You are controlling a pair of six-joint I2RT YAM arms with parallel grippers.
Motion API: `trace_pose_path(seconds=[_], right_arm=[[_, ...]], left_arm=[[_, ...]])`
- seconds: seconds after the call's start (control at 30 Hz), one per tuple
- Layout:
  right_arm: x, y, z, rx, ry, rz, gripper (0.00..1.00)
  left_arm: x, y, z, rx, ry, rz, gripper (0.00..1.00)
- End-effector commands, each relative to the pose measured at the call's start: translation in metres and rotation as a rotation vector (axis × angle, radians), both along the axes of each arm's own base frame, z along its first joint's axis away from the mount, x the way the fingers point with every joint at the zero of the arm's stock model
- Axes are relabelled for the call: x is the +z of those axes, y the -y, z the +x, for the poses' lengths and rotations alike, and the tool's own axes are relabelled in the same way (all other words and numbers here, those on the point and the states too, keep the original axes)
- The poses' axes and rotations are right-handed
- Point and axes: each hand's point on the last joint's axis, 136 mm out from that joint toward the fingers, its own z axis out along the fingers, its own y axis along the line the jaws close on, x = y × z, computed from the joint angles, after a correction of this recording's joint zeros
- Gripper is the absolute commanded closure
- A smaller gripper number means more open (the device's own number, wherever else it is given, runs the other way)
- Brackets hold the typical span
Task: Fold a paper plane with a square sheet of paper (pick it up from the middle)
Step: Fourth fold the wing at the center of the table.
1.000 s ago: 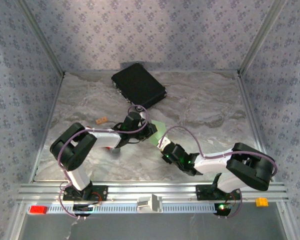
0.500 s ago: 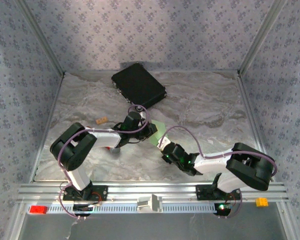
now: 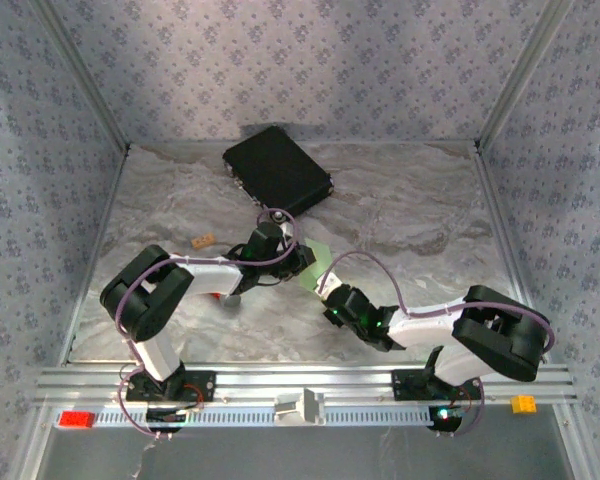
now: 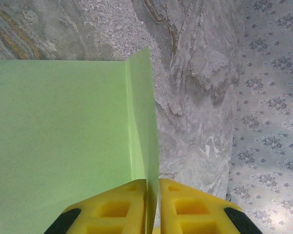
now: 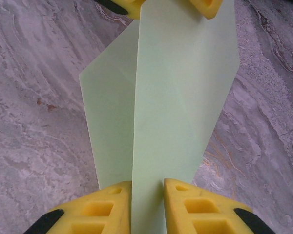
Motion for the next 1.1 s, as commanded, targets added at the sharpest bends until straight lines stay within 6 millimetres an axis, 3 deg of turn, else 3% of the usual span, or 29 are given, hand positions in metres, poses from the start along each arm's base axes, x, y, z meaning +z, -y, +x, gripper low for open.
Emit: trace_pose_path(seconds=[0.0, 0.57, 0.7, 0.9, 1.07], right_arm=[[0.017, -0.008, 0.007, -0.02, 0.023, 0.066, 0.75], [0.013, -0.006, 0.007, -0.025, 0.002, 0.063, 0.9], [0.01, -0.006, 0.006, -0.021, -0.019, 0.072, 0.93], [0.002, -0.01, 0.004, -0.022, -0.081, 0.105, 0.94], [-0.004, -0.013, 0.002, -0.026, -0.129, 0.135, 0.95]], left_arm=[[0.004, 0.007, 0.001, -0.029, 0.018, -0.007, 0.86], [0.005, 0.007, 0.001, -0.029, 0.022, -0.006, 0.85], [0.008, 0.005, 0.002, -0.026, 0.032, 0.003, 0.76], [0.016, -0.003, 0.003, -0.001, 0.055, 0.038, 0.49], [0.021, -0.015, 0.003, 0.024, 0.076, 0.079, 0.41]])
